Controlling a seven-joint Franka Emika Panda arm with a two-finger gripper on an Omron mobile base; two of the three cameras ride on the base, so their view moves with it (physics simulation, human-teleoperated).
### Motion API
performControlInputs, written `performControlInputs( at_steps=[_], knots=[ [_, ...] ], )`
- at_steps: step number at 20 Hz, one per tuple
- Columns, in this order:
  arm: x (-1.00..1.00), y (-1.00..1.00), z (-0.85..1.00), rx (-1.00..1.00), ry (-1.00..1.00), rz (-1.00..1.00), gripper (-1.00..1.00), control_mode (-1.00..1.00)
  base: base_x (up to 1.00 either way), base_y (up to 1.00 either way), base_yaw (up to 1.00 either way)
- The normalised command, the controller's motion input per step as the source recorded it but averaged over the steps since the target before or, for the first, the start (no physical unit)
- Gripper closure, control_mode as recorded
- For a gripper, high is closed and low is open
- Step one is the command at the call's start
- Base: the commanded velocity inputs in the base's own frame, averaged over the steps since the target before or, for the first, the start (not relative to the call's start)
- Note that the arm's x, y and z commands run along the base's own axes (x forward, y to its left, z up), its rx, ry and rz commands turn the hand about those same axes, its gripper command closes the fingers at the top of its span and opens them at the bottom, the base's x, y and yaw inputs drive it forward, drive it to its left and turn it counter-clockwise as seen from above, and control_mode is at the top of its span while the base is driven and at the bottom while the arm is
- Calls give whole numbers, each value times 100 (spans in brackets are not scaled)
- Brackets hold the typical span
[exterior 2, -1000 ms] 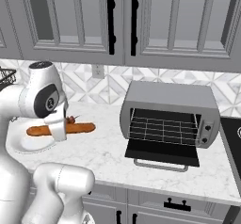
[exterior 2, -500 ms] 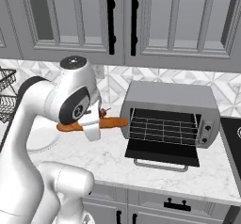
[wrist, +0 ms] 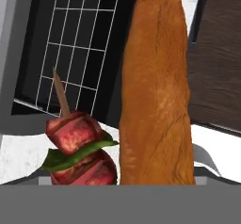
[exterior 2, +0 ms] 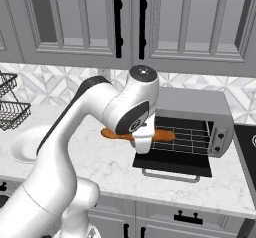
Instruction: Pick up the kebab skewer and baguette bread, and place them inside the toaster oven. Close the toaster oven door and start by setting the timer.
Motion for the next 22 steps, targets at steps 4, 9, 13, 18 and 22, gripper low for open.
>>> performControlInputs(
  at_steps=[4, 9, 13, 18, 22],
  knots=[
    [32, -61, -18, 3, -1, -13, 100, -100, 0, 0, 0],
    [32, -42, -44, 2, 0, -11, 100, -100, 0, 0, 0],
    [59, -23, -36, 0, -1, -7, 100, -100, 0, 0, 0],
    [54, -9, -42, 0, -2, -4, 100, -100, 0, 0, 0],
    [38, -13, -42, 0, -1, 0, 100, -100, 0, 0, 0]
  ],
)
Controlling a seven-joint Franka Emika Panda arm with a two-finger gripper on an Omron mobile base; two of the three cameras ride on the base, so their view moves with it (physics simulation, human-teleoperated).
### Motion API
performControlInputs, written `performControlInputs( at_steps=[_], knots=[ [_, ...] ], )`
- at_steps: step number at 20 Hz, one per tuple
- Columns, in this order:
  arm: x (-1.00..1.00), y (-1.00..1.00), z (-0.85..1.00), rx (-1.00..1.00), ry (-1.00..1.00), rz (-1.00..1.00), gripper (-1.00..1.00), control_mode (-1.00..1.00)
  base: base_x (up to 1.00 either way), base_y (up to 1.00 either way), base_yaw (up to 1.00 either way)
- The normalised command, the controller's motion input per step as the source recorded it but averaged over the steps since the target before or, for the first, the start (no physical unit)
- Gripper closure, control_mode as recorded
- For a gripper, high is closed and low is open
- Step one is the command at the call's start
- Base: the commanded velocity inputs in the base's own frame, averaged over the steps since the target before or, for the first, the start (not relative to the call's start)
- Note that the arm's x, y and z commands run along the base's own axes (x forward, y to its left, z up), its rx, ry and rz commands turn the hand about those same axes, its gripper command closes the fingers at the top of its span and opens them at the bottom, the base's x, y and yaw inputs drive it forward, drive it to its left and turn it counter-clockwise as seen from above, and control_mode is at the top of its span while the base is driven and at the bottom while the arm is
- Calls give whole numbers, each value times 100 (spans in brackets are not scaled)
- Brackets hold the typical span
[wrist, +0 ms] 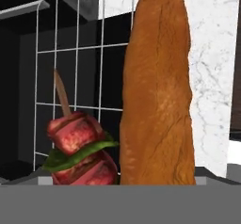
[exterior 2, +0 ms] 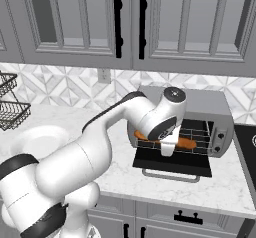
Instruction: Pick up the kebab skewer and baguette bread, and place them inside the toaster oven. Close the toaster oven door and start by setting the timer.
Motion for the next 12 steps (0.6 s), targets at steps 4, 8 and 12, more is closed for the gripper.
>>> performControlInputs(
  at_steps=[4, 8, 12],
  knots=[
    [33, -6, -19, 0, -5, 0, 100, -100, 0, 0, 0],
    [44, -4, -3, 1, -1, 0, 100, -100, 0, 0, 0],
    [36, -7, -16, 0, 0, 0, 100, -100, 0, 0, 0]
  ],
)
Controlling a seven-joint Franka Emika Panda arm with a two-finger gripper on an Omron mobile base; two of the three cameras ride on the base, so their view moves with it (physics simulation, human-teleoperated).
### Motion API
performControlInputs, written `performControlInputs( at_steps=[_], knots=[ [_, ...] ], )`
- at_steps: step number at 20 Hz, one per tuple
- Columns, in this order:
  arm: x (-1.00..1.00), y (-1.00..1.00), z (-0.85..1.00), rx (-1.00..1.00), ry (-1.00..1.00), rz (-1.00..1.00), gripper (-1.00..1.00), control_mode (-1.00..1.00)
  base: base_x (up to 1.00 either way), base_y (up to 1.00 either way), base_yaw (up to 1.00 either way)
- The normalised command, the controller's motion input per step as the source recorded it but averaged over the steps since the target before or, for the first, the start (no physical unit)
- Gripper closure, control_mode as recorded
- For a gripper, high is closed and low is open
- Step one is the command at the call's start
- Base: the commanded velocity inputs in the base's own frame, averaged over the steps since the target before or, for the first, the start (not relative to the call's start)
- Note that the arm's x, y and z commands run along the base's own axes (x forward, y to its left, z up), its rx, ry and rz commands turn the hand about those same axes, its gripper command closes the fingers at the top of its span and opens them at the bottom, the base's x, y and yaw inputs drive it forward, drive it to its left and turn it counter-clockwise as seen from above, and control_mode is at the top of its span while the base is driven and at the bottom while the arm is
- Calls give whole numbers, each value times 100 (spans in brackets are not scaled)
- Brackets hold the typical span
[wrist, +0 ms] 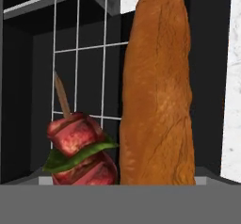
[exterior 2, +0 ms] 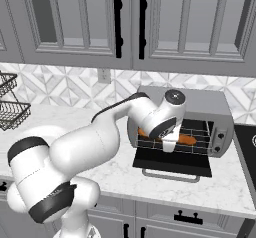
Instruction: Pick up the kebab skewer and baguette bread, and place them inside the toaster oven. Close the toaster oven door and start by setting the timer.
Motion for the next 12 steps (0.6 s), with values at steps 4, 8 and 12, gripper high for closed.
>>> performControlInputs(
  at_steps=[4, 8, 12],
  knots=[
    [32, -12, -27, 0, 0, 0, 100, -100, 0, 0, 0],
    [31, -12, -34, 0, 0, 0, 100, -100, 0, 0, 0],
    [29, -13, -21, 1, 0, 0, 100, -100, 0, 0, 0]
  ],
)
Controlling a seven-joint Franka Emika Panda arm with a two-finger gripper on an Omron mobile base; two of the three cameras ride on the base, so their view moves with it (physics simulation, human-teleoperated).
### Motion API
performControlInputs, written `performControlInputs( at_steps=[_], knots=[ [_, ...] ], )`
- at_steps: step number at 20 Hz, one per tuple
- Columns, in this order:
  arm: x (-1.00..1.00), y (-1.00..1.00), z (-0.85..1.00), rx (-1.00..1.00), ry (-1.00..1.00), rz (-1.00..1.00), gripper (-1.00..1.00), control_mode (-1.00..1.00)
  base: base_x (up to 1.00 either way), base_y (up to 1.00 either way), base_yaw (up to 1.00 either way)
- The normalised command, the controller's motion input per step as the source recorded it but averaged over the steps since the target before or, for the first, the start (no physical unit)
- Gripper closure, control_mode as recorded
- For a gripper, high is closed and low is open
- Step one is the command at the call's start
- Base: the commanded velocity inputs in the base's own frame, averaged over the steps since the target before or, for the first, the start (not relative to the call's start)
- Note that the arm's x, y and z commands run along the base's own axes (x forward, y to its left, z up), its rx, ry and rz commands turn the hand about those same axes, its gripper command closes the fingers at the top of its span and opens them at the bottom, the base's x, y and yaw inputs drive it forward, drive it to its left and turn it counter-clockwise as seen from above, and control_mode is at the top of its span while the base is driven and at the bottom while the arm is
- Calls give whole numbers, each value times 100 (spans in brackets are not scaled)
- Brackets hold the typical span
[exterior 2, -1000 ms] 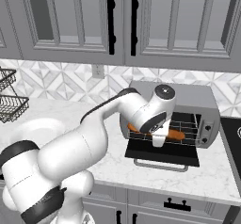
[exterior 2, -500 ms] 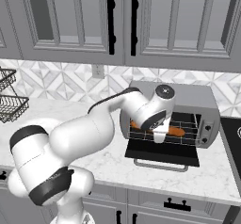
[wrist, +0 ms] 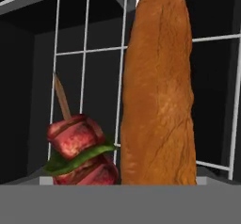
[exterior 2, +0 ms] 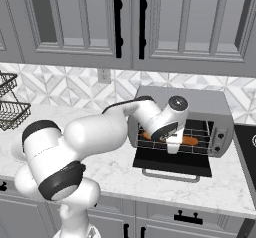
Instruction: Pick up the kebab skewer and baguette bread, and place them inside the toaster oven. Close the toaster oven door and start by setting the timer.
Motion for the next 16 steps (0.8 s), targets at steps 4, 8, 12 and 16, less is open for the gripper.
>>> performControlInputs(
  at_steps=[4, 8, 12, 16],
  knots=[
    [37, -16, 0, 4, 0, 0, 100, -100, 0, 0, 0],
    [21, -1, 0, 2, 0, 0, -100, -100, 0, 0, 0],
    [0, 0, 0, 0, 0, 0, -100, -100, 0, 0, 0],
    [0, 0, 0, 0, 0, 0, -100, -100, 0, 0, 0]
  ],
)
